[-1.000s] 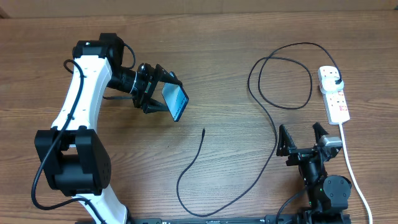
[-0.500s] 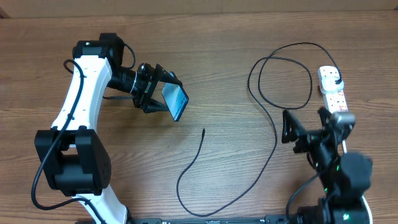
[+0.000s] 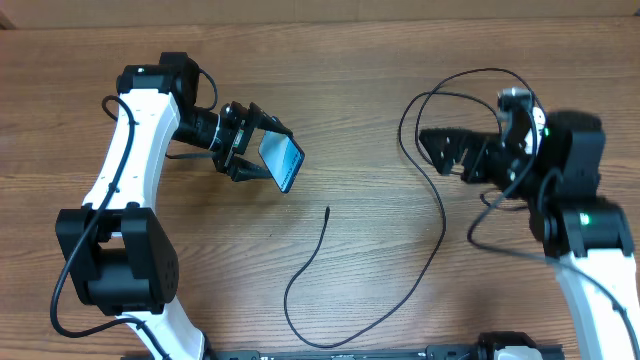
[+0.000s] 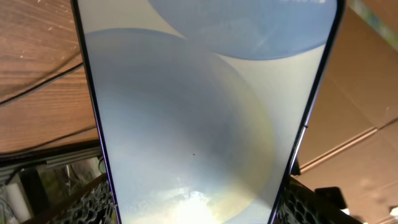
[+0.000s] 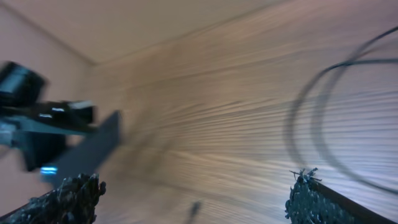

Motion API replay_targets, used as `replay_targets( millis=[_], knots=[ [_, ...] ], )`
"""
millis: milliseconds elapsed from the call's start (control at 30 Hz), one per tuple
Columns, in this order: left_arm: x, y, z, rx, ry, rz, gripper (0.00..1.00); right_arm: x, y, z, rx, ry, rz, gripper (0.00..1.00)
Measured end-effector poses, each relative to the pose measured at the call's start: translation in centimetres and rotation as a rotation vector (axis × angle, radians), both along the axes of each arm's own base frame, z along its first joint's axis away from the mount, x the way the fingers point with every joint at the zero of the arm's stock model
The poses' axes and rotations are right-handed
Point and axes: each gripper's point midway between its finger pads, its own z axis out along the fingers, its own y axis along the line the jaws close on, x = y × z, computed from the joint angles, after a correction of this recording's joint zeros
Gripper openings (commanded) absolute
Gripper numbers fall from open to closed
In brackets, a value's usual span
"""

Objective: Plug charger to phone and switch on socket
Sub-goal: 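Close the right gripper on the phone's free end beside the left gripper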

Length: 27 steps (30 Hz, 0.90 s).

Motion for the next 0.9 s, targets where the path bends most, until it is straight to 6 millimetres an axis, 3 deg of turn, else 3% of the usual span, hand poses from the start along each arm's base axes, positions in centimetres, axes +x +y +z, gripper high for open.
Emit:
replay_targets(
  millis=[200,433,633,900],
  knots=[
    [0.0,0.4,-0.5,0.044,0.100,0.066,0.04,1.6,4.3,1.1,0.273,0.067,0.219,1.00],
    [-0.1,0.8,-1.1,0.094,0.192,0.132,0.04,1.5,5.8,-0.7,0.460,0.283,0.272,1.00],
    [-0.4,0.8,-2.1,0.182,0.260,0.170,0.04,1.1,7.1,-1.6,0.499,0.369,0.294,1.00],
    [-0.8,-0.2,-3.2,0.277,0.297,0.189,0.04,-0.7,10.2,-4.9,0.405,0.513,0.266,1.00]
  ],
)
